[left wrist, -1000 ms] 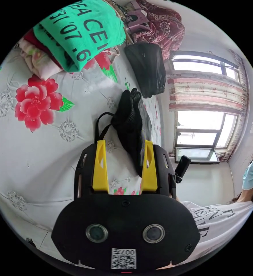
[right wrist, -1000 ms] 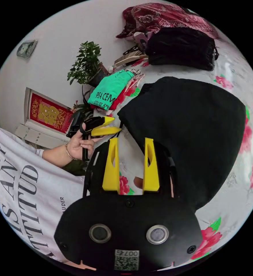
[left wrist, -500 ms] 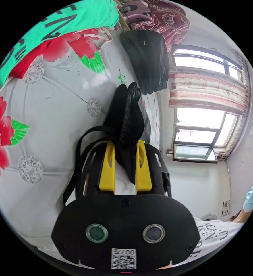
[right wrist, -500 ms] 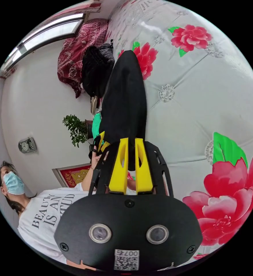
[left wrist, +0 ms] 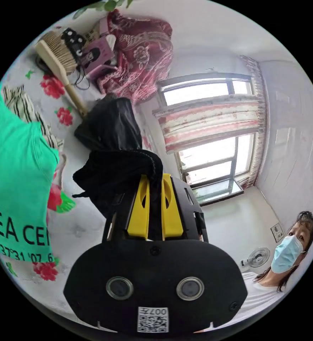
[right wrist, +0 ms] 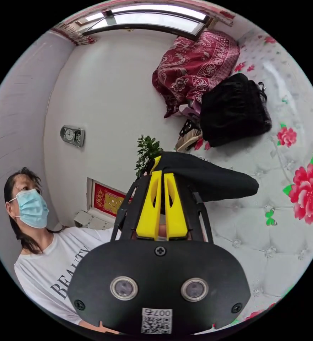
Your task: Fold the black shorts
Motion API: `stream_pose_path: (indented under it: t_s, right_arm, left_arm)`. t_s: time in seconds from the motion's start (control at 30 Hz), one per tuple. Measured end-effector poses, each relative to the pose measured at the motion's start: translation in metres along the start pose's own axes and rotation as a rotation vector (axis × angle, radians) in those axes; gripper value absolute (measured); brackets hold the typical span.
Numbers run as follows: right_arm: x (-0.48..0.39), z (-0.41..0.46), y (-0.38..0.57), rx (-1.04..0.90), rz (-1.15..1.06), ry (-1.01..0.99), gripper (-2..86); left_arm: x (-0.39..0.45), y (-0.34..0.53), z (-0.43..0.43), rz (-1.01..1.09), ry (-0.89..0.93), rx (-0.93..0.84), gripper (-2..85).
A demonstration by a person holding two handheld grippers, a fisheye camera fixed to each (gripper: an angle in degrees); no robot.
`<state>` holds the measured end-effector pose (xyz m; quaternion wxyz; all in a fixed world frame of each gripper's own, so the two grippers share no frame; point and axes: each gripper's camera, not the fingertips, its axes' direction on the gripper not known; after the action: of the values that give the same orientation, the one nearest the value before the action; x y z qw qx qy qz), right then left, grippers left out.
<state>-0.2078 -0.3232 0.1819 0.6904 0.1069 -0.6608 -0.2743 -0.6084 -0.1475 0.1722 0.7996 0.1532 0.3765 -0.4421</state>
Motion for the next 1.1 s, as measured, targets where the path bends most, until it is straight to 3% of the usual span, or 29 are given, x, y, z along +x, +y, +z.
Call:
stream_pose_path:
  t_s: [0.13,0.23,0.37,0.53,0.67,0.83,0.9,1.0,1.1]
  right_arm:
    - [-0.046,0.091,-0.02,-0.097,-0.125,-0.008,-0.2]
    - [-0.053,0.179,-0.011,-0.212,-0.158,0.053,0.2]
    - [0.001,0.287,0.045,-0.558,-0.03,0.238,1.8]
    - [0.023,0.254,0.124,-0.694,-0.009,0.368,3.0]
    - [0.023,0.15,0.183,-0.67,0.049,0.639,3.3]
    - [0.004,-0.008,0.246,-0.341,0.337,0.842,3.1]
    - [-0.021,-0.077,0.286,-0.139,0.449,0.935,3.0]
    - [-0.053,-0.133,0.335,-0.043,0.536,1.108,2.9]
    - [-0.075,-0.157,0.373,-0.107,0.575,1.29,2.6]
  left_arm:
    - [0.013,-0.015,-0.074,0.051,-0.081,0.083,5.1]
    - [-0.007,-0.003,-0.128,-0.002,-0.274,0.116,5.6]
    - [-0.092,0.064,-0.165,-0.331,-0.646,0.092,7.5]
    - [-0.104,0.15,-0.161,-0.351,-0.81,0.152,7.9]
    - [-0.068,0.179,-0.105,-0.187,-0.927,0.144,8.0]
    - [-0.012,0.174,0.039,0.29,-0.963,-0.219,7.7]
    - [0.013,0.189,0.129,0.55,-0.845,-0.562,7.5]
    - [0.036,0.233,0.222,0.745,-0.779,-0.894,6.8]
    - [0.058,0.288,0.287,0.929,-0.769,-1.071,6.4]
